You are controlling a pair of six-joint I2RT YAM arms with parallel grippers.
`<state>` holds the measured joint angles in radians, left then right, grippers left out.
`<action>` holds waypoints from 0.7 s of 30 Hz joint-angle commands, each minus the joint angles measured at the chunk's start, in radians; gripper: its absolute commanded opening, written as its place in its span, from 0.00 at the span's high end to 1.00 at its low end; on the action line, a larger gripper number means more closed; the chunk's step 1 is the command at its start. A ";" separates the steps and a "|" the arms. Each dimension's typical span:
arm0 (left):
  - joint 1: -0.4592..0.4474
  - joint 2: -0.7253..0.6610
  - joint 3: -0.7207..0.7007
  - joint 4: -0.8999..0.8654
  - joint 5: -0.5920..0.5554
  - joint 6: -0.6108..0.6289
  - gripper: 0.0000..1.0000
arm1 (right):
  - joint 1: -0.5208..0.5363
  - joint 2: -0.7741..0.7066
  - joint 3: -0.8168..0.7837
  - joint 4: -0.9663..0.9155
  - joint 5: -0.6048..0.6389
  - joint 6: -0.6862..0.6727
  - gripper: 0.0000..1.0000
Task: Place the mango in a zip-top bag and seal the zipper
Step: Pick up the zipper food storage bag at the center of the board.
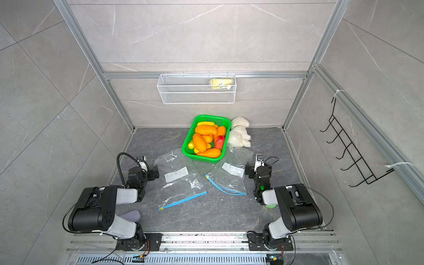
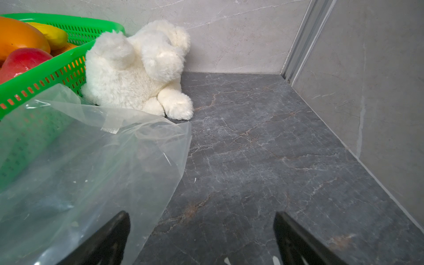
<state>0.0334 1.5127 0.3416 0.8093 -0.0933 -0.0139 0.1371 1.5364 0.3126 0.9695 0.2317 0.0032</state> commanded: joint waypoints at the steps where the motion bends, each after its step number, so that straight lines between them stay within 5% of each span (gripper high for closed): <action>1: 0.004 -0.011 0.019 0.045 0.015 0.013 0.00 | 0.004 0.006 0.017 0.019 -0.006 -0.003 0.00; 3: -0.005 -0.053 0.034 -0.015 -0.051 0.006 0.00 | 0.012 -0.026 -0.001 0.036 0.030 -0.004 0.01; 5: -0.029 -0.180 0.142 -0.292 -0.214 -0.047 0.00 | 0.034 -0.138 -0.022 -0.021 0.070 -0.019 0.01; 8: -0.030 -0.351 0.315 -0.701 -0.374 -0.374 0.00 | 0.062 -0.346 -0.011 -0.221 0.011 -0.021 0.00; 11: -0.031 -0.448 0.457 -1.032 -0.192 -0.548 0.00 | 0.060 -0.501 0.120 -0.622 0.045 0.361 0.00; 14: -0.030 -0.486 0.453 -1.061 0.071 -0.607 0.00 | 0.057 -0.527 0.198 -0.671 -0.232 0.471 0.00; 16: -0.050 -0.496 0.404 -0.986 0.264 -0.602 0.00 | 0.058 -0.498 0.181 -0.515 -0.444 0.509 0.00; 18: -0.184 -0.474 0.419 -1.048 0.260 -0.573 0.00 | 0.062 -0.435 0.186 -0.431 -0.572 0.605 0.00; 21: -0.565 -0.391 0.528 -1.281 -0.086 -0.526 0.00 | 0.197 -0.365 0.316 -0.666 -0.580 0.571 0.00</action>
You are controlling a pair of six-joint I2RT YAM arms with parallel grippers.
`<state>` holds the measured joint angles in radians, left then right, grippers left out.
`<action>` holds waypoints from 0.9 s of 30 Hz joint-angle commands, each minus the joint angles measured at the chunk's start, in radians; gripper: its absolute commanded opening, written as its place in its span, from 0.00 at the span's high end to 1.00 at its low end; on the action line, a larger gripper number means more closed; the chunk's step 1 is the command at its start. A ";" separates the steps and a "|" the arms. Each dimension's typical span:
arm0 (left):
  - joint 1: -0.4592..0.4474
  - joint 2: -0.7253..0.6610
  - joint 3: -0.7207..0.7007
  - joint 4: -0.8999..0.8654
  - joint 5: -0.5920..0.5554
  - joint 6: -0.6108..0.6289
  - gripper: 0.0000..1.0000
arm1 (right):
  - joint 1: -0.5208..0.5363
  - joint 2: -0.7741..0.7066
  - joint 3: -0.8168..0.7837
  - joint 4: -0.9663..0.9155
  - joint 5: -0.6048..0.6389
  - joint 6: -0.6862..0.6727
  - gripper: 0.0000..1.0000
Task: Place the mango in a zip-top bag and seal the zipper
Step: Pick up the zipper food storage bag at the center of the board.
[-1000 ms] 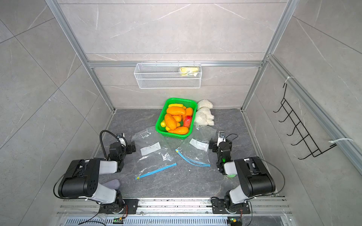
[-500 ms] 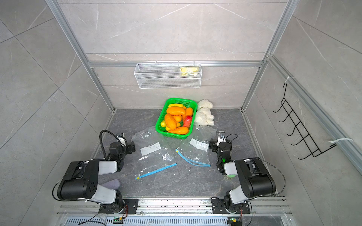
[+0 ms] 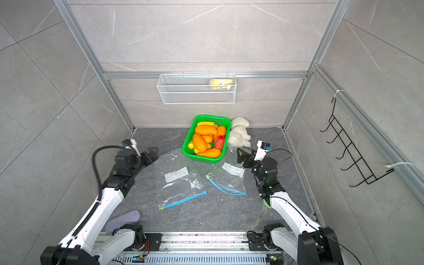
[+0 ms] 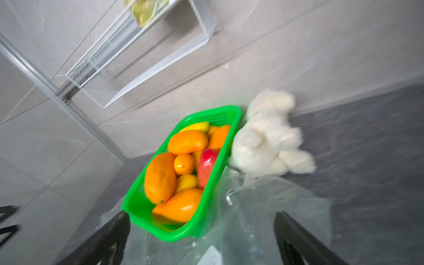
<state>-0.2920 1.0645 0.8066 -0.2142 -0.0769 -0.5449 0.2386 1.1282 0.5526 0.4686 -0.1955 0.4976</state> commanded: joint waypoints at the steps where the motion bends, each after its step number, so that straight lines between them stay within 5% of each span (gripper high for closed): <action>1: -0.322 0.087 0.088 -0.310 -0.157 -0.006 0.00 | 0.170 0.041 0.091 -0.213 -0.106 0.045 0.00; 3: -0.401 0.116 0.085 -0.349 -0.194 -0.051 0.00 | 0.328 0.021 0.119 -0.343 0.043 -0.047 0.00; 7: -0.391 0.114 -0.022 -0.284 -0.184 -0.167 0.00 | 0.619 0.009 0.080 -0.407 0.323 -0.304 0.00; 9: -0.342 0.125 -0.041 -0.275 -0.179 -0.202 0.00 | 0.709 0.039 0.038 -0.347 0.375 -0.410 0.00; 13: -0.142 0.124 -0.126 -0.124 0.025 -0.241 0.00 | 0.906 0.179 -0.068 -0.026 0.398 -0.701 0.00; 17: -0.009 0.164 -0.157 -0.036 0.097 -0.245 0.00 | 0.977 0.388 -0.100 0.358 0.377 -0.897 0.01; 22: 0.112 0.329 -0.166 0.102 0.300 -0.280 0.00 | 1.019 0.599 0.012 0.424 0.487 -1.083 0.00; 27: 0.131 0.405 -0.152 0.146 0.323 -0.280 0.00 | 1.015 0.653 0.085 0.334 0.537 -1.149 0.02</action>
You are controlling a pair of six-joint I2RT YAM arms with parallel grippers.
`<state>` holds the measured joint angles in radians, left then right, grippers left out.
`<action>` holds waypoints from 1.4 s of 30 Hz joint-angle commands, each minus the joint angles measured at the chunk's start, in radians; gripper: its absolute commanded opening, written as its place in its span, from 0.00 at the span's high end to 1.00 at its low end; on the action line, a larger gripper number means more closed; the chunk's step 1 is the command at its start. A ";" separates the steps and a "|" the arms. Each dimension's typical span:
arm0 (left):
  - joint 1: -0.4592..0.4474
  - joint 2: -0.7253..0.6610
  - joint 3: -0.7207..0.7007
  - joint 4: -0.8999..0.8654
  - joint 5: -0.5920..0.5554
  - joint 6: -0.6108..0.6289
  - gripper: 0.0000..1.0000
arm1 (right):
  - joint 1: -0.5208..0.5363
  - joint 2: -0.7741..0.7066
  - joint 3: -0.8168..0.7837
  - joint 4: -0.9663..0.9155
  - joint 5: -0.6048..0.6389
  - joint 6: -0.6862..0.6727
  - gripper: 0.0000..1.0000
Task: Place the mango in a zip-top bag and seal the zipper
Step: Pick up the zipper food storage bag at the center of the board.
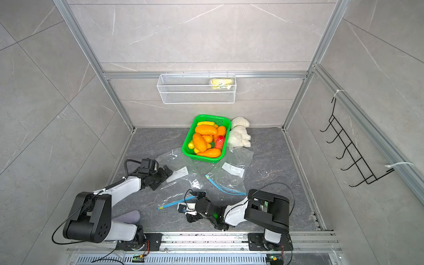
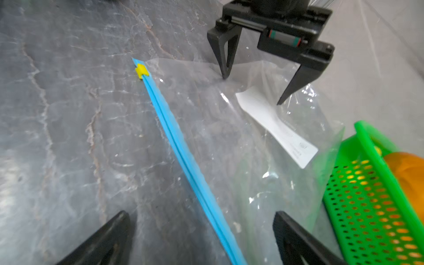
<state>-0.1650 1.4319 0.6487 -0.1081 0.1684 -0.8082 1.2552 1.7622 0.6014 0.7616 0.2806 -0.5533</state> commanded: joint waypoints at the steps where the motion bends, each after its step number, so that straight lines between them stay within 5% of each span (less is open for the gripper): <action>1: 0.006 0.051 0.008 0.038 0.081 -0.014 0.00 | -0.008 0.019 0.048 0.009 0.050 -0.100 0.03; 9: 0.016 0.116 0.009 0.066 0.114 -0.009 0.00 | -0.048 0.055 0.145 -0.200 0.039 -0.142 0.10; 27: 0.021 0.138 0.003 0.074 0.145 0.023 0.00 | -0.082 0.137 0.247 -0.250 0.052 -0.210 0.19; 42: 0.026 0.159 0.005 0.069 0.152 0.039 0.00 | -0.091 0.101 0.195 -0.202 -0.002 -0.261 0.07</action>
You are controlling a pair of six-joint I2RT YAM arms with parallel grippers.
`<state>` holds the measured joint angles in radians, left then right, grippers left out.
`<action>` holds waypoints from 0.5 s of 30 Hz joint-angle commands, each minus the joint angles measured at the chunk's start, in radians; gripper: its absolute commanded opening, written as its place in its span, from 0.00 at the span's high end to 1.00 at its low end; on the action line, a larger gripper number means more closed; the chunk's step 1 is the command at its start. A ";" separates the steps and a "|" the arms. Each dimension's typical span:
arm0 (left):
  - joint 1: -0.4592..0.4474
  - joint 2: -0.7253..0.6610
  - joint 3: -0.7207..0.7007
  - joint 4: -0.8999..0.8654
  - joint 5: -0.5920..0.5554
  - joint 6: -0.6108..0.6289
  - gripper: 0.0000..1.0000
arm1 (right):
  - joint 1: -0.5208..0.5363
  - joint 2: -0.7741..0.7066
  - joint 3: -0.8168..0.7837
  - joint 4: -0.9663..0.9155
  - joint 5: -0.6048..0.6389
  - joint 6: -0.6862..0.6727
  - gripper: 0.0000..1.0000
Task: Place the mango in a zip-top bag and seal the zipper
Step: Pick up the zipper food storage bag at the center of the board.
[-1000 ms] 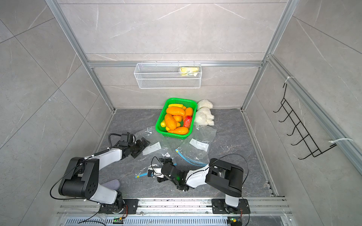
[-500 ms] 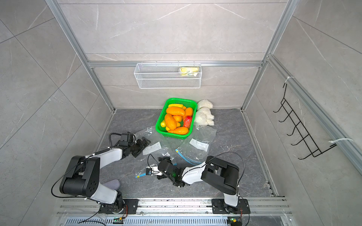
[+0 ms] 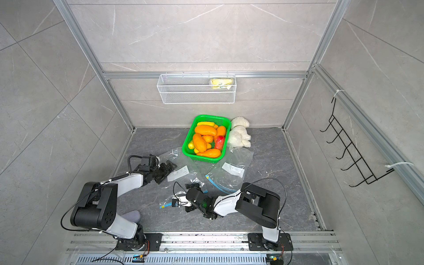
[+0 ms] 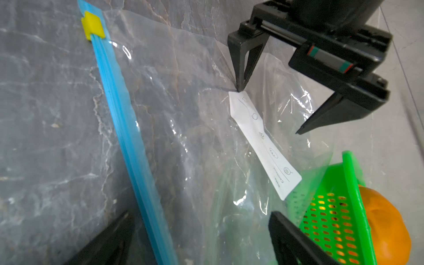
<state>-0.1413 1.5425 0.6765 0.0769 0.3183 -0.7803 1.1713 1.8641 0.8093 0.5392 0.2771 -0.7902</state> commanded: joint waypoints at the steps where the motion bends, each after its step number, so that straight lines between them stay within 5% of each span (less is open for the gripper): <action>1: 0.003 0.050 -0.023 -0.115 0.004 0.012 0.00 | -0.010 0.003 -0.010 0.025 0.006 -0.017 0.09; 12: 0.003 0.063 -0.020 -0.117 0.008 0.021 0.00 | -0.017 0.066 0.022 0.103 0.063 -0.047 0.20; 15: 0.003 0.068 -0.018 -0.118 0.014 0.025 0.00 | -0.016 0.079 0.022 0.158 0.090 -0.083 0.30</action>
<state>-0.1413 1.5558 0.6846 0.0849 0.3252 -0.7696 1.1587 1.9152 0.8139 0.6270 0.3294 -0.8360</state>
